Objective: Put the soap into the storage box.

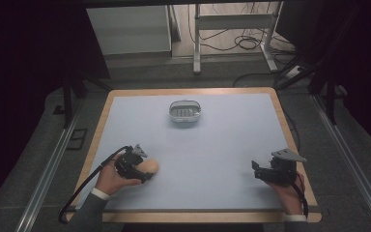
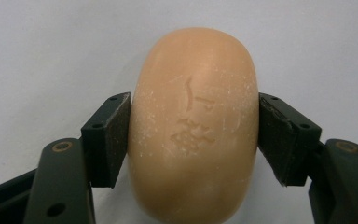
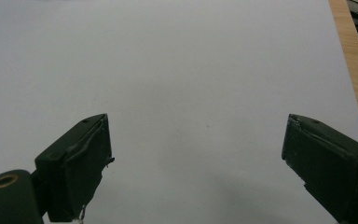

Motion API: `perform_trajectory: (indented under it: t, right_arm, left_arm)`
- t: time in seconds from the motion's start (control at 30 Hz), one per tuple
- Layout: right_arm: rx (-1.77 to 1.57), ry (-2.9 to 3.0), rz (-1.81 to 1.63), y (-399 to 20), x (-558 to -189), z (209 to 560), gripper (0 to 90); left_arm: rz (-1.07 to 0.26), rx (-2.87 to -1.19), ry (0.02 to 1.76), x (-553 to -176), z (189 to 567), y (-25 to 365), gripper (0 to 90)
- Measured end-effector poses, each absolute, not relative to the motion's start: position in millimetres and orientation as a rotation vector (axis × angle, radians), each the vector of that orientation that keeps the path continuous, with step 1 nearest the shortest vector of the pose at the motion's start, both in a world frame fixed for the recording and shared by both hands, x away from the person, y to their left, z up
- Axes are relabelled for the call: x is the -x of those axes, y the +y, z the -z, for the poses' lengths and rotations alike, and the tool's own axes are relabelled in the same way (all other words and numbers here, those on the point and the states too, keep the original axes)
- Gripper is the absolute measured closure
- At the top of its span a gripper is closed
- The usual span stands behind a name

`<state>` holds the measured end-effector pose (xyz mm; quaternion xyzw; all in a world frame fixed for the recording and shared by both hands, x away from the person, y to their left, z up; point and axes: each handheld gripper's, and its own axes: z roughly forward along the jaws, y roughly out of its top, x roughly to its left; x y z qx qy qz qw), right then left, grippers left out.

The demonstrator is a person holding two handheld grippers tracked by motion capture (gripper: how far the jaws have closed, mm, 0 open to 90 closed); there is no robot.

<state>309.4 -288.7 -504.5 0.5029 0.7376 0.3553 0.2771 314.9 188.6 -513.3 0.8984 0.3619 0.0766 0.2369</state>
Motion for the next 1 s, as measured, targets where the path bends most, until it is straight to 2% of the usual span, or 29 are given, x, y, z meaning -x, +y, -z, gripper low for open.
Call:
perform_trajectory:
  t: [1.0]
  right_arm:
    - [-1.357,1.984,-0.949,-289,-310,506,8.1]
  left_arm:
    - [-0.231,-2.426,0.984,-324,497,187,31.6]
